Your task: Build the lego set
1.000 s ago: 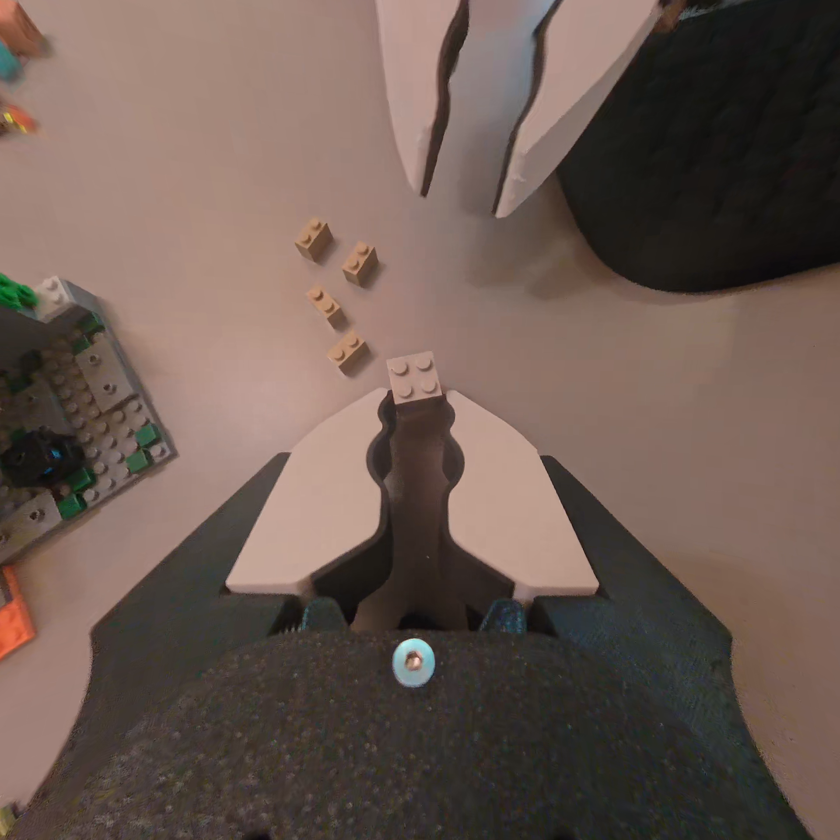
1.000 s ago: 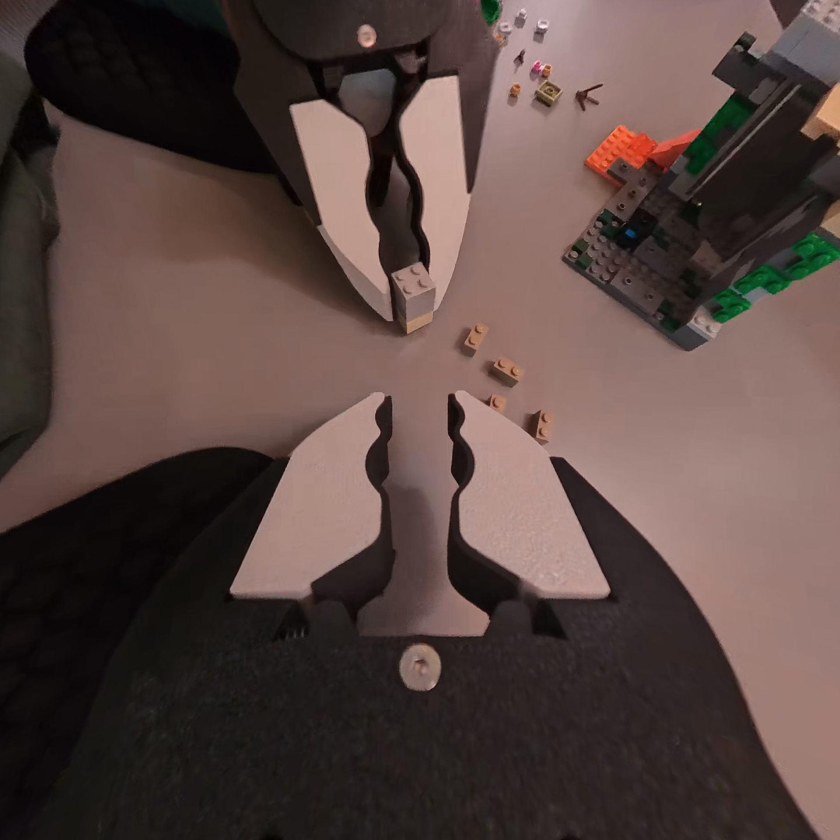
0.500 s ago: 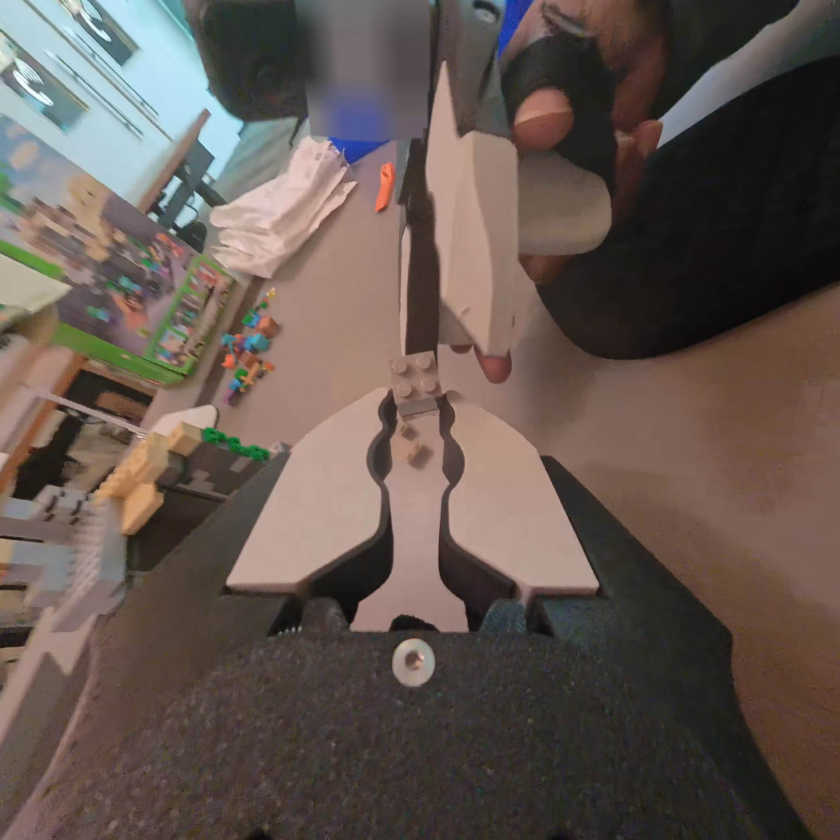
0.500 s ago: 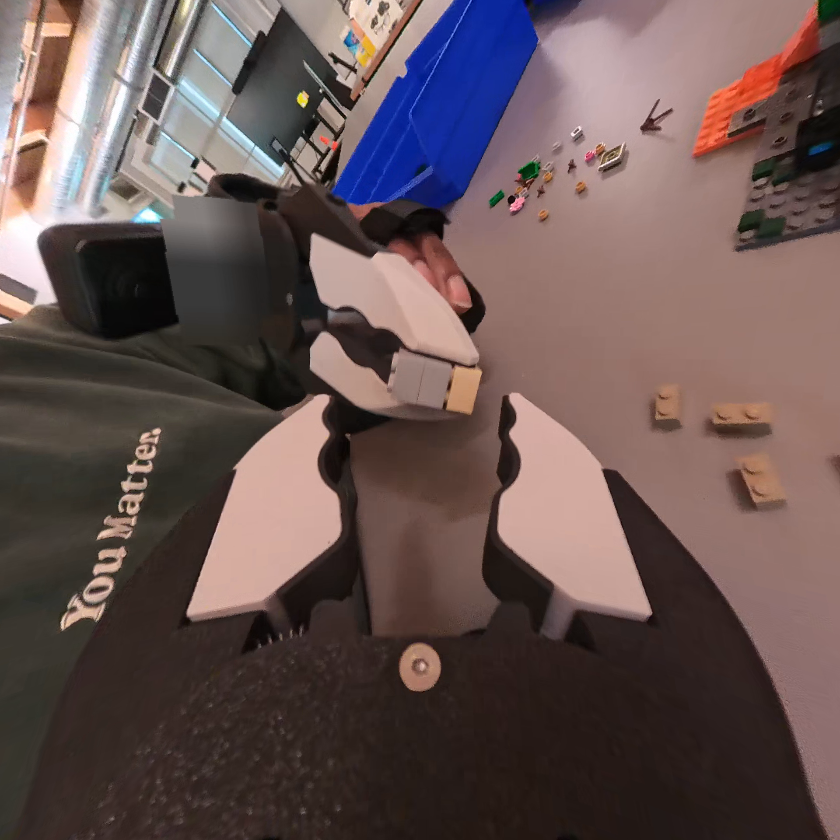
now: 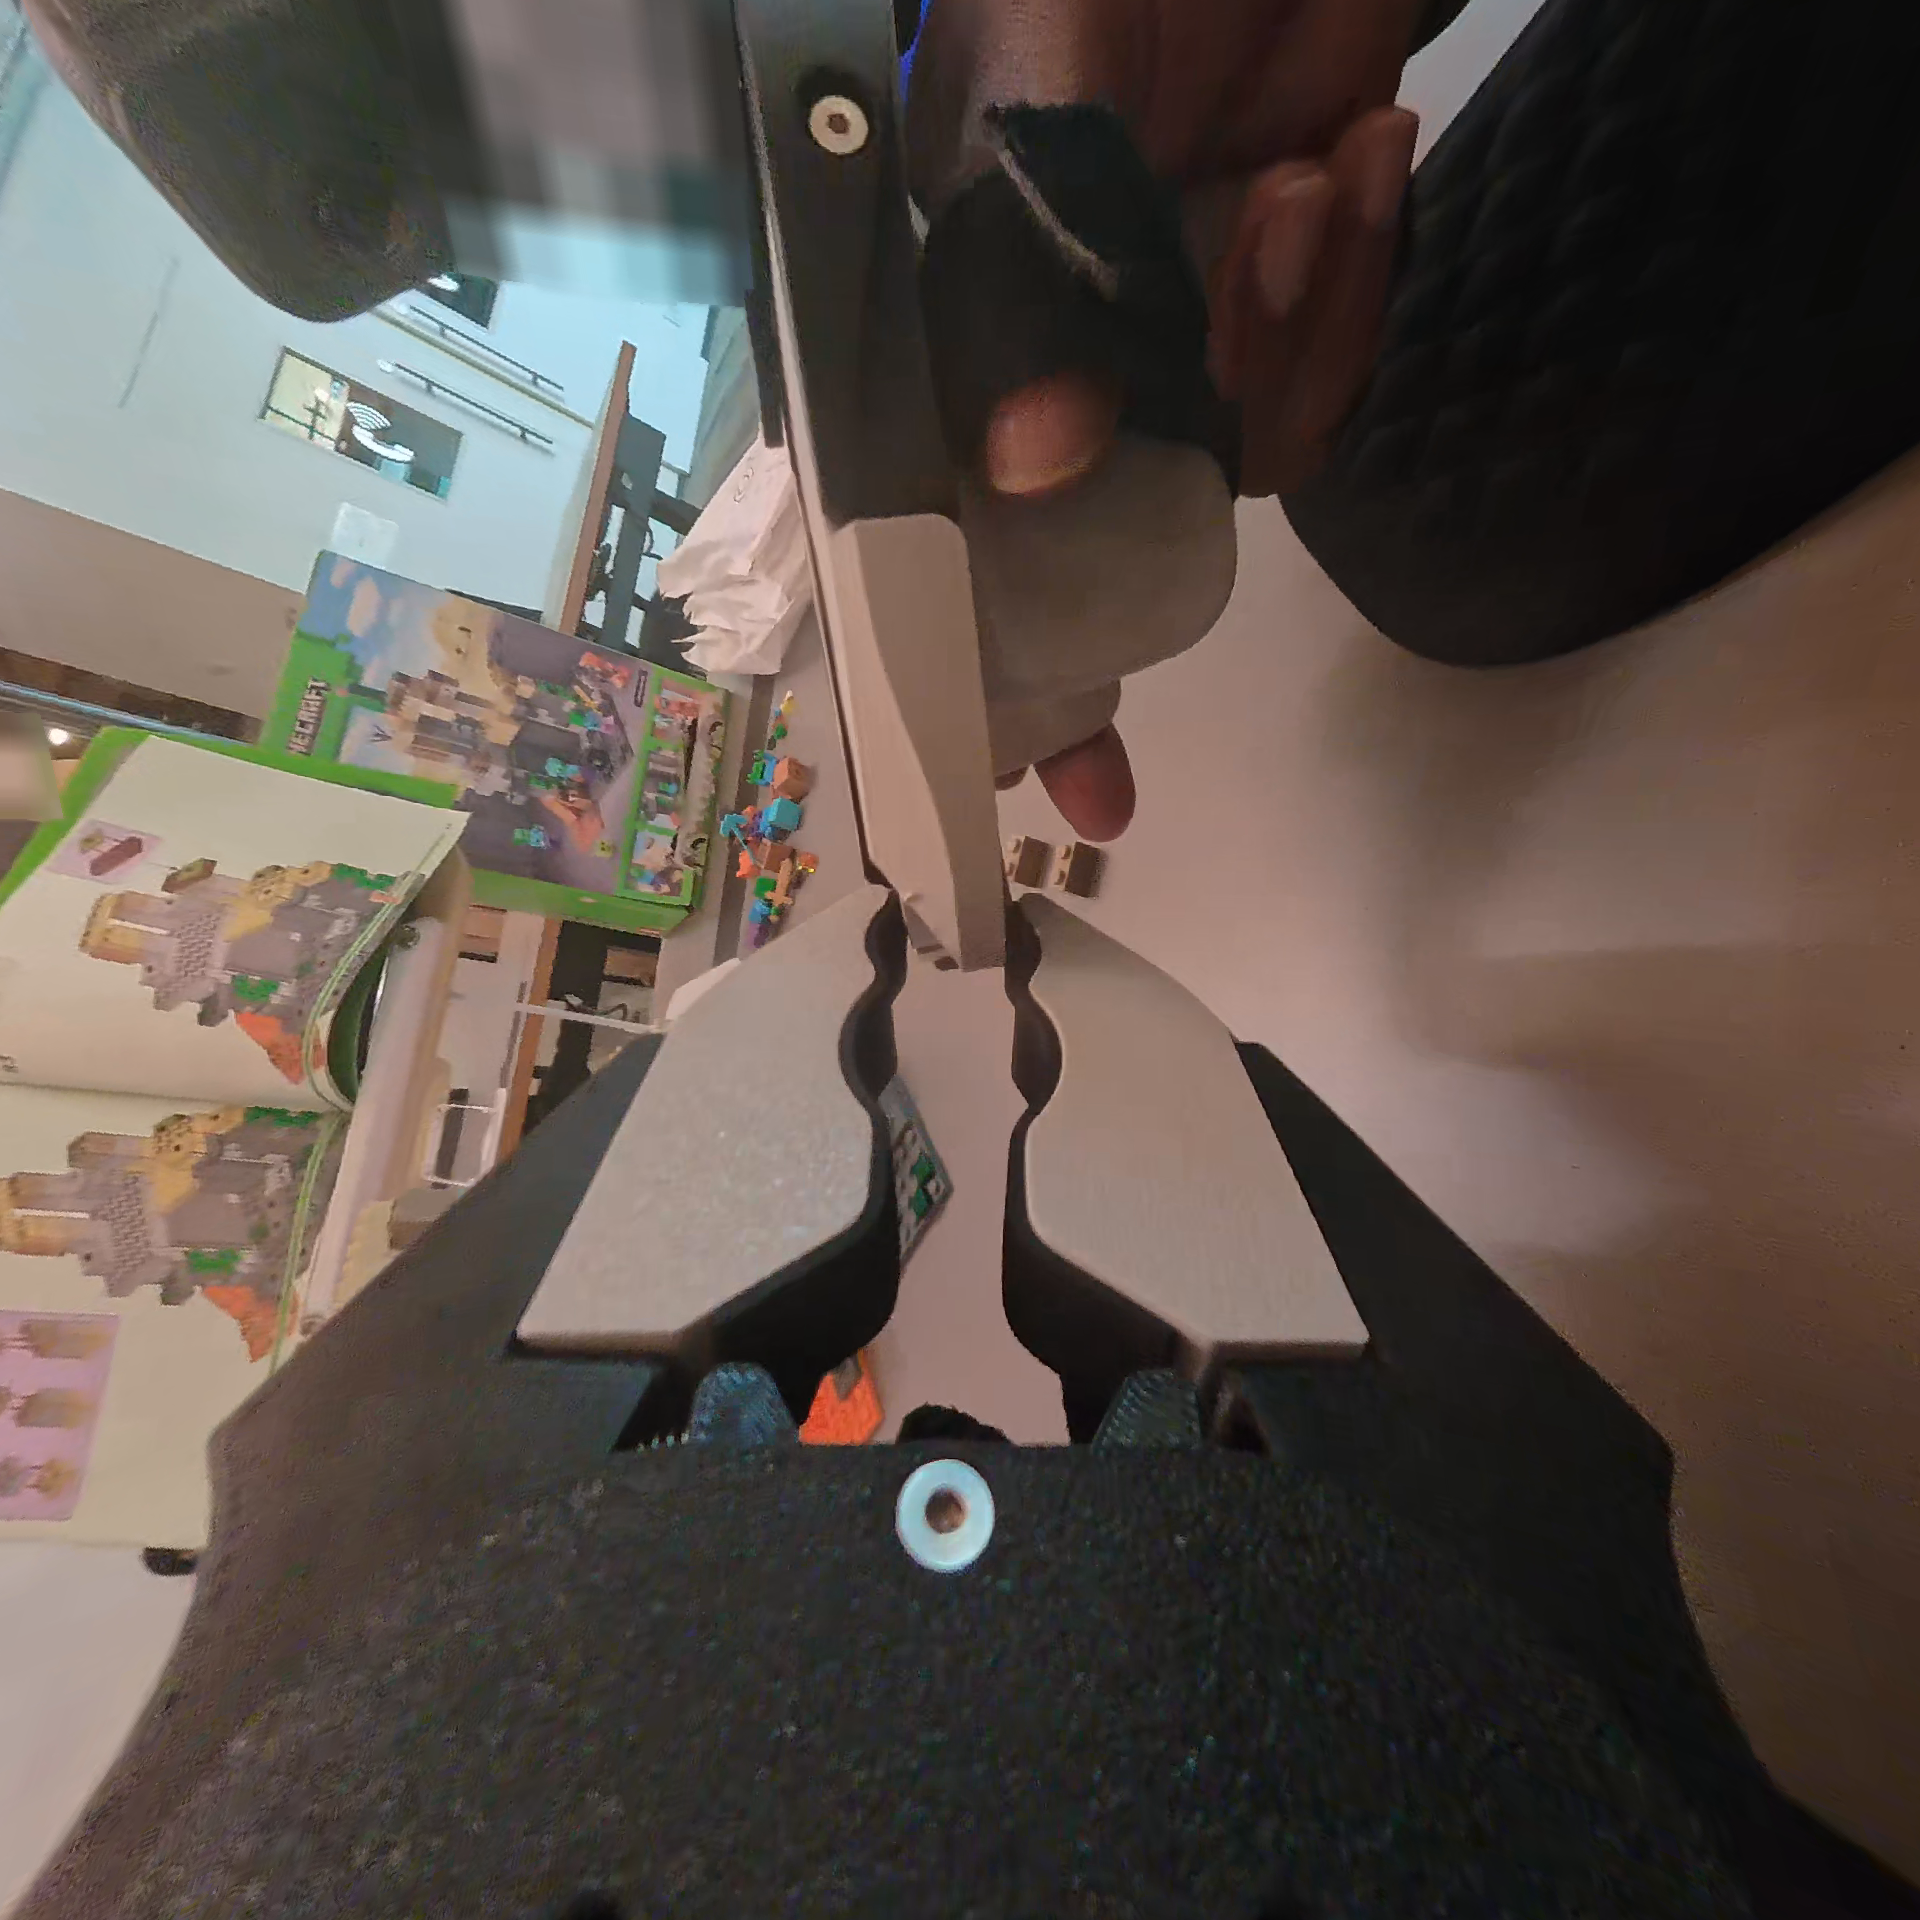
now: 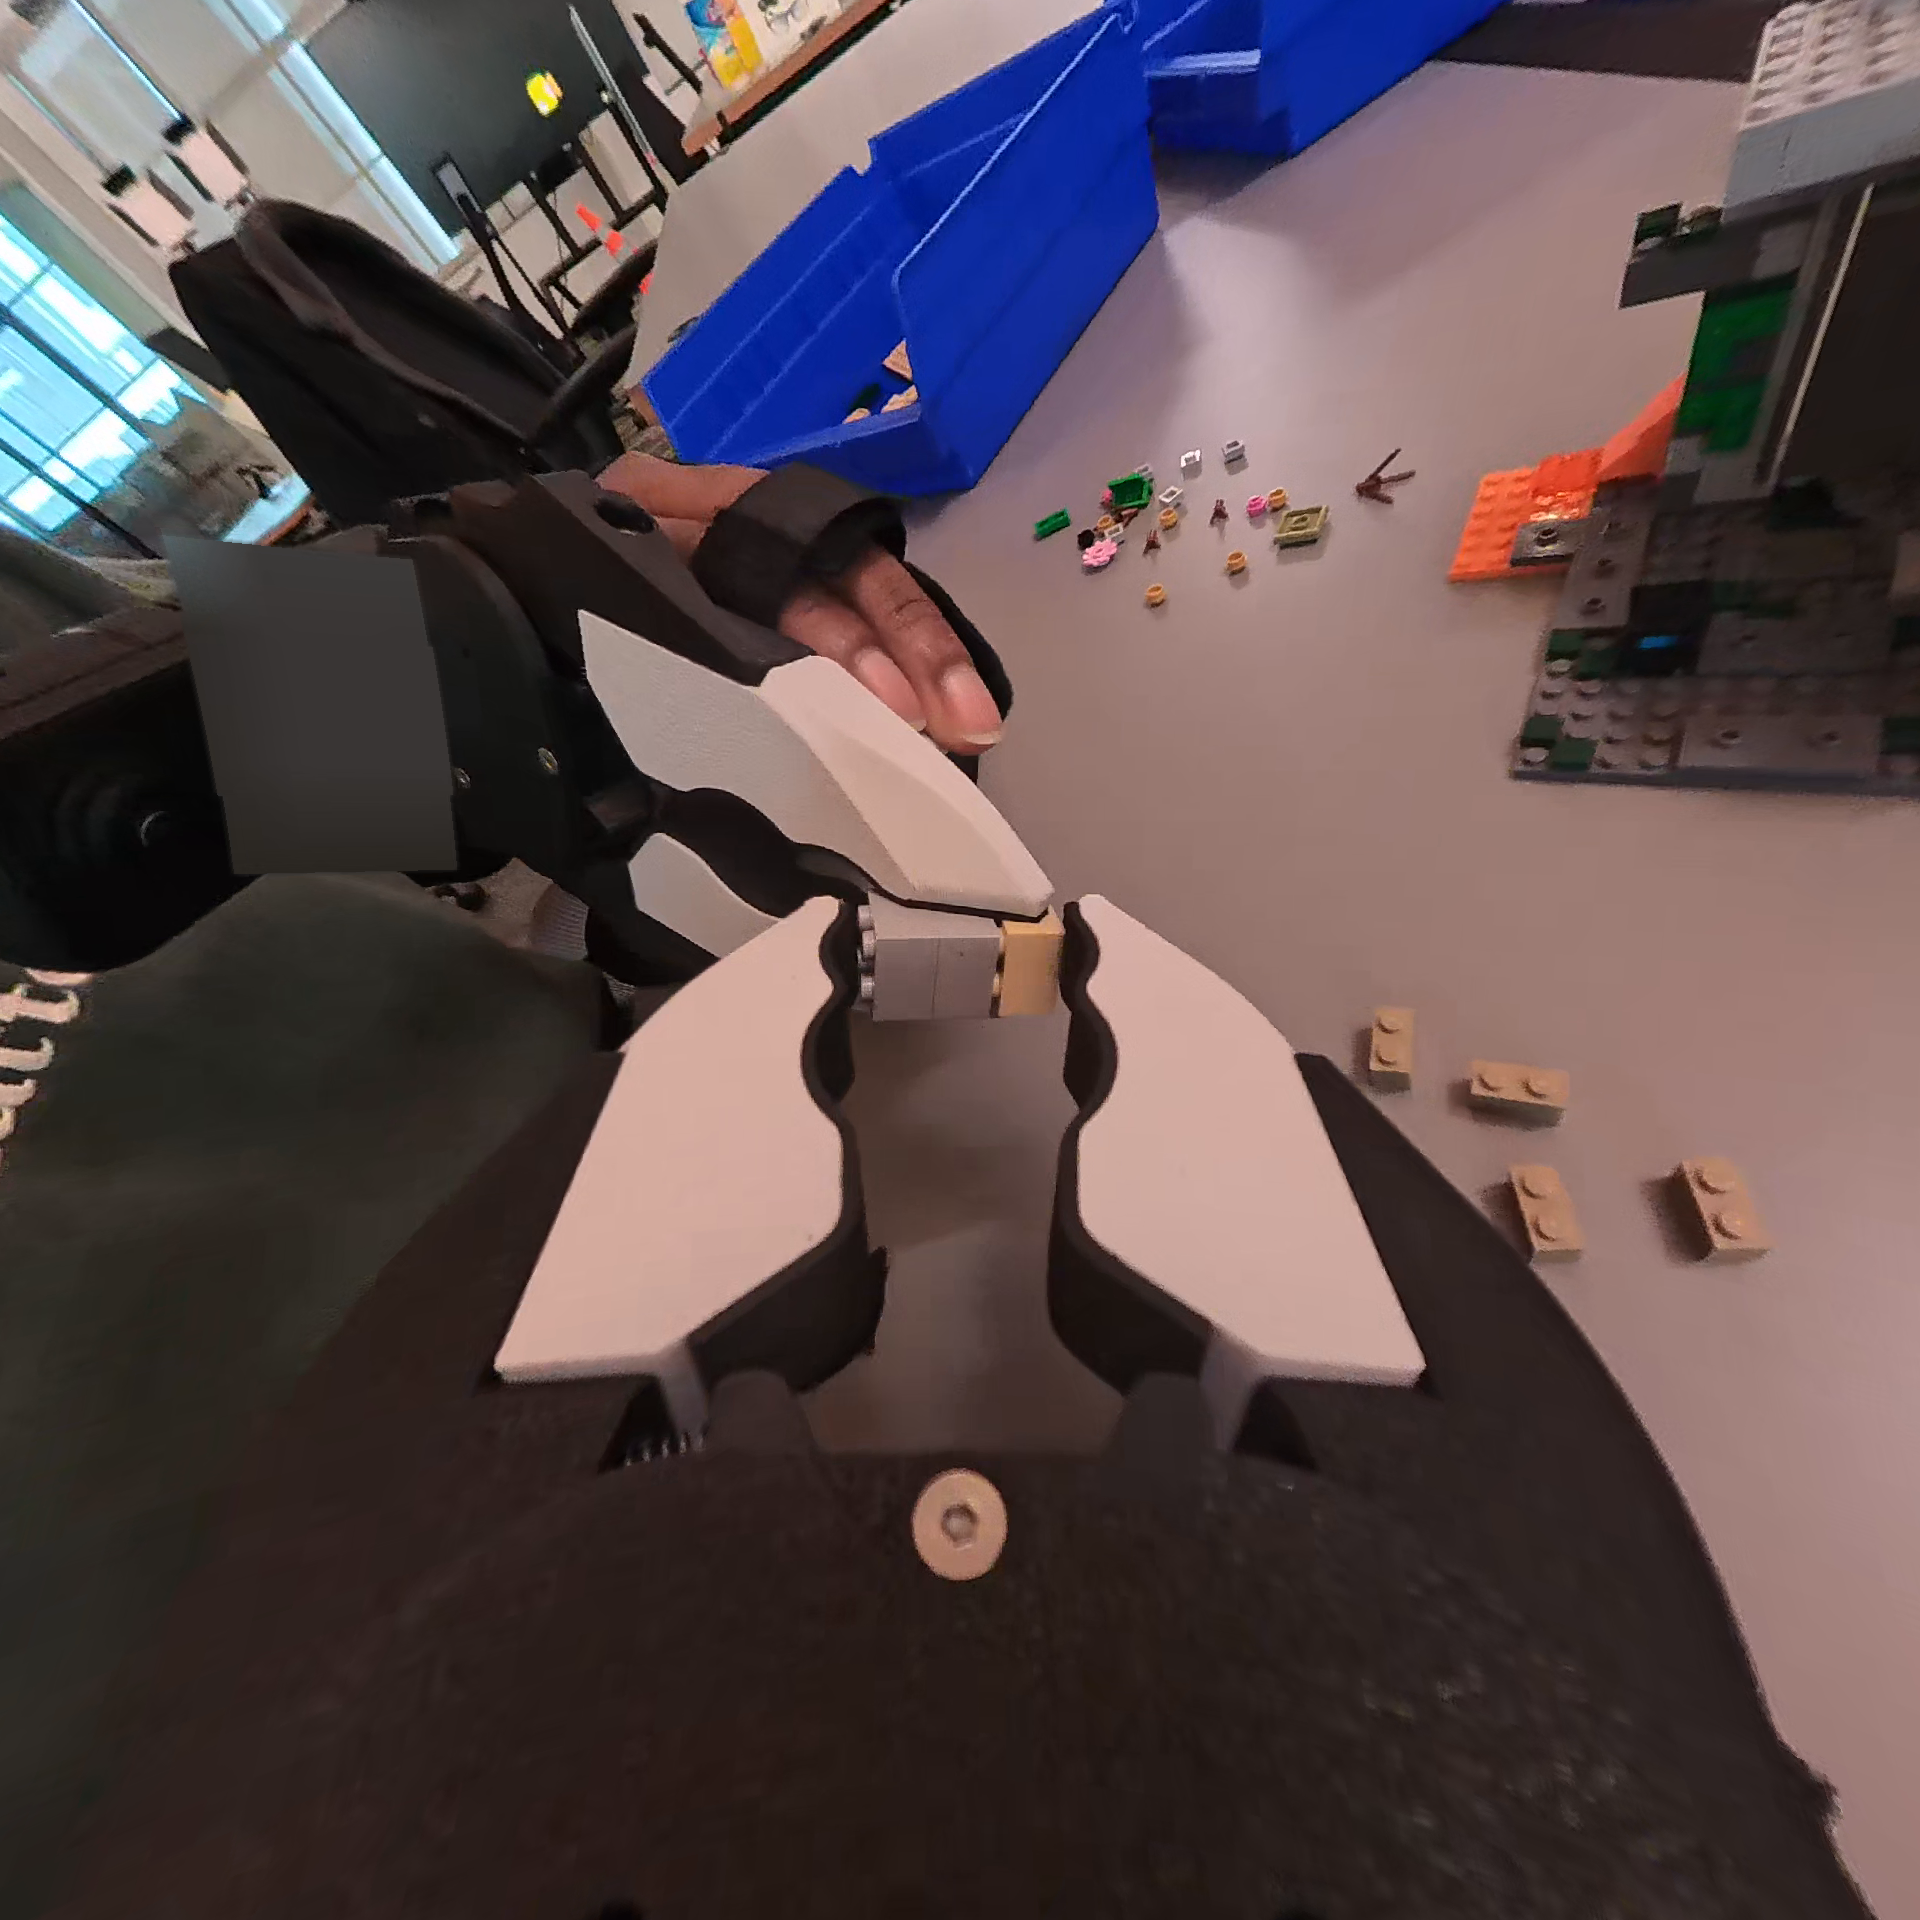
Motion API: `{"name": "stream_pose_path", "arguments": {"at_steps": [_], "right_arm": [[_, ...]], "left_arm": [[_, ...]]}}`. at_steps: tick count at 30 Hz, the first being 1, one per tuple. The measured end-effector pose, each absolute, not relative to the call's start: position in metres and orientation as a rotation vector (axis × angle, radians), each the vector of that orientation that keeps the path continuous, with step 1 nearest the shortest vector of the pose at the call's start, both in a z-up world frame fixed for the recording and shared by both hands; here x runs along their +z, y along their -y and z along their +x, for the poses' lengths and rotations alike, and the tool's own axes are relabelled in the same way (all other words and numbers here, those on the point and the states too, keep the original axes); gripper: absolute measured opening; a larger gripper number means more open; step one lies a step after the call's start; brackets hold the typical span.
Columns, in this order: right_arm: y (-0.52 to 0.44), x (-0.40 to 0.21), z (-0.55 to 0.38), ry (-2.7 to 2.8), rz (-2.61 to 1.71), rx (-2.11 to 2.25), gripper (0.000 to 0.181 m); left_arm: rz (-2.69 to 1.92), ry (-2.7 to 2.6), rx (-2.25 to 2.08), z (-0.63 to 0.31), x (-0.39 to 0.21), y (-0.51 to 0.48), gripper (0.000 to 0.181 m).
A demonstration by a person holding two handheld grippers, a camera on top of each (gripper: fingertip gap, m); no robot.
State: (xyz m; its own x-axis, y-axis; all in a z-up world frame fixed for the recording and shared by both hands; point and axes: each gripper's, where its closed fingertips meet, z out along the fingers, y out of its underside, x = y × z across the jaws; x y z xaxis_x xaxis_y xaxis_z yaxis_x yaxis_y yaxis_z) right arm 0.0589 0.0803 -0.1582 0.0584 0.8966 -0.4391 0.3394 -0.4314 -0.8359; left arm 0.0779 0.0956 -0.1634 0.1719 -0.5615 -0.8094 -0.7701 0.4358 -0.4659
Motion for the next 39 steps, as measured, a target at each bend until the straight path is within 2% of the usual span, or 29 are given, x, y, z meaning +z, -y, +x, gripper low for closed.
{"name": "stream_pose_path", "arguments": {"at_steps": [5,8,14,19,24,30,39], "right_arm": [[-0.080,-0.159,0.061,1.282,-1.708,1.337,0.035],[-0.079,-0.159,0.063,1.308,-1.641,1.335,0.035],[-0.073,-0.148,0.065,1.338,-1.471,1.334,0.035],[-0.064,-0.138,0.064,1.365,-1.375,1.377,0.035],[-0.060,-0.139,0.062,1.368,-1.368,1.411,0.035],[-0.058,-0.141,0.063,1.366,-1.381,1.454,0.036],[-0.068,-0.142,0.065,1.302,-1.463,1.522,0.035]], "left_arm": [[-1.243,-1.491,0.196,0.078,-0.166,-0.096,0.020],[-1.316,-1.471,0.079,0.071,-0.170,-0.095,0.030],[-1.606,-1.311,-0.522,0.063,-0.177,-0.078,0.018],[-1.686,-1.082,-0.974,0.066,-0.157,-0.075,0.014],[-1.632,-1.127,-1.009,0.077,-0.155,-0.068,0.017],[-1.644,-1.107,-1.035,0.077,-0.158,-0.069,0.009],[-1.613,-1.165,-0.859,0.070,-0.166,-0.072,0.016]]}}
